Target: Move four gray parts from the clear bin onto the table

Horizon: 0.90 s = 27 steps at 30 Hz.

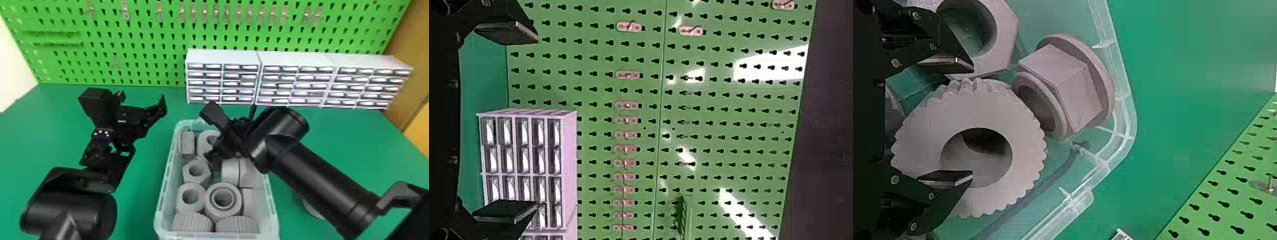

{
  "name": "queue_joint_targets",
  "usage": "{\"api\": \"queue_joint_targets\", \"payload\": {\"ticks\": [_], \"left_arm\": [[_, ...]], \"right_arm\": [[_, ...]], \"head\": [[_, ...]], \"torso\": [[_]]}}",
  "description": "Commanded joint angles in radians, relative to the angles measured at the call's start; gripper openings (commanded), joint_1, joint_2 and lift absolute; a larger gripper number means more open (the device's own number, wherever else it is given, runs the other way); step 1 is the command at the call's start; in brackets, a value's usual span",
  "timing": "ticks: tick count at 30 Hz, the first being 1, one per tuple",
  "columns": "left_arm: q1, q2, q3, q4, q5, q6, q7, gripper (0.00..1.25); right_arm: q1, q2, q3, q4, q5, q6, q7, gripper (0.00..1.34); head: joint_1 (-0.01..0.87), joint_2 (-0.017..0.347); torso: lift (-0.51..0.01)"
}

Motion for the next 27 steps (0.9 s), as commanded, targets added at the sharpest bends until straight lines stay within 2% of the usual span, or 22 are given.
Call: {"api": "queue_joint_targets", "payload": {"ticks": [1,18,27], "left_arm": [[0.000,0.000,0.000,0.000,0.002,0.000,0.000,1.13],[-0.002,0.000,-0.003,0.004,0.003,0.000,-0.002,1.13],[-0.007,0.000,-0.005,0.008,0.006,0.000,-0.003,1.13]], "right_arm": [[-0.007,0.000,0.015,0.006,-0.004,-0.016,0.000,0.83],[-0.018,-0.003,0.078,0.006,-0.027,-0.054,-0.019,0.83],[-0.016,-0.006,0.098,0.034,-0.052,-0.079,-0.028,0.83]], "head": [[0.686,0.026],[0.686,0.026],[0.686,0.026]], "torso": [[-0.050],[-0.050],[-0.050]]}}
